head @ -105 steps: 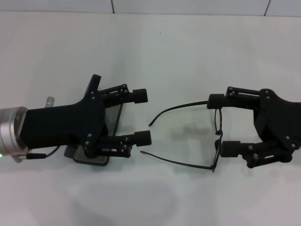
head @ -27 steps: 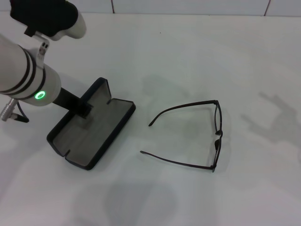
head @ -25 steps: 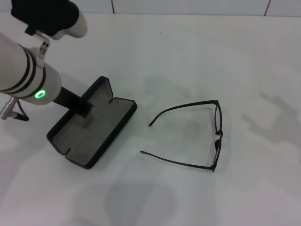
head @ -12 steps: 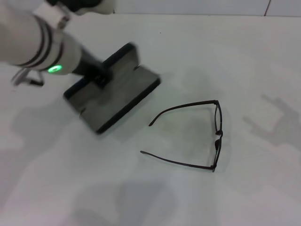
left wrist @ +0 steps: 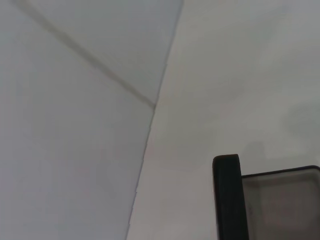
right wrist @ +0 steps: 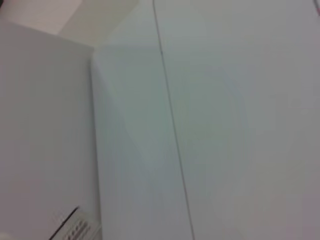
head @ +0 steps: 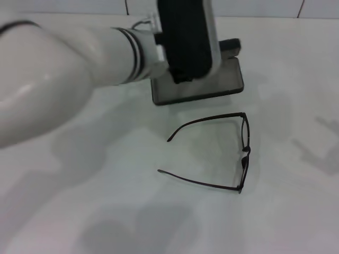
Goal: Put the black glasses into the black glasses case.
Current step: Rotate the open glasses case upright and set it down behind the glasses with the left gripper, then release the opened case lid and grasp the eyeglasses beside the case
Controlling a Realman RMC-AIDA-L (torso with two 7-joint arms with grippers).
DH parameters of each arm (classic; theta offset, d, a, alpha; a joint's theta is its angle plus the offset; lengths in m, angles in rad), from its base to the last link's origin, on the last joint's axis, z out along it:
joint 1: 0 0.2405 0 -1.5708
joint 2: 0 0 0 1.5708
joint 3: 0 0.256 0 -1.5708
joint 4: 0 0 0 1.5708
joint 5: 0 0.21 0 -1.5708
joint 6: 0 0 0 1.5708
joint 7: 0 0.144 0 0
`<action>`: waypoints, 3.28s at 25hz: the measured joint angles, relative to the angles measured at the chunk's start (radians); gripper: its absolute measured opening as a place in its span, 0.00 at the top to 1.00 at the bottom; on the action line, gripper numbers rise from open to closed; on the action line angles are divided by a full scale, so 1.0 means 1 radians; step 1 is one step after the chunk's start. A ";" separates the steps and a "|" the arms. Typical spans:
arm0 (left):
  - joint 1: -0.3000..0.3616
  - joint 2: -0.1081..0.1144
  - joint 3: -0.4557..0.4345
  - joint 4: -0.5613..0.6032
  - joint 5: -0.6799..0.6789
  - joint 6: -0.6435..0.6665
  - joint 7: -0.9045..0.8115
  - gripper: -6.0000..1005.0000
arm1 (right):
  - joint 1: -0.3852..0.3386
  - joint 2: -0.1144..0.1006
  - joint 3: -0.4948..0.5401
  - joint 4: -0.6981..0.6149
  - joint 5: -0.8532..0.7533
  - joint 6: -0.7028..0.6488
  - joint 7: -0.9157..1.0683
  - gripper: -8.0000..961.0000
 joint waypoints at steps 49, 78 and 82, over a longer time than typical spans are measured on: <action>0.178 0.001 0.036 0.196 -0.216 -0.154 0.042 0.51 | 0.034 -0.036 -0.013 -0.058 -0.173 0.032 0.184 0.13; 0.376 0.005 -0.567 -0.215 -1.693 0.600 0.863 0.66 | 0.691 0.018 -0.827 -0.813 -1.100 0.111 1.783 0.26; 0.366 0.004 -0.597 -0.264 -1.695 0.644 0.916 0.66 | 0.703 0.019 -0.833 -0.759 -1.114 0.179 1.846 0.30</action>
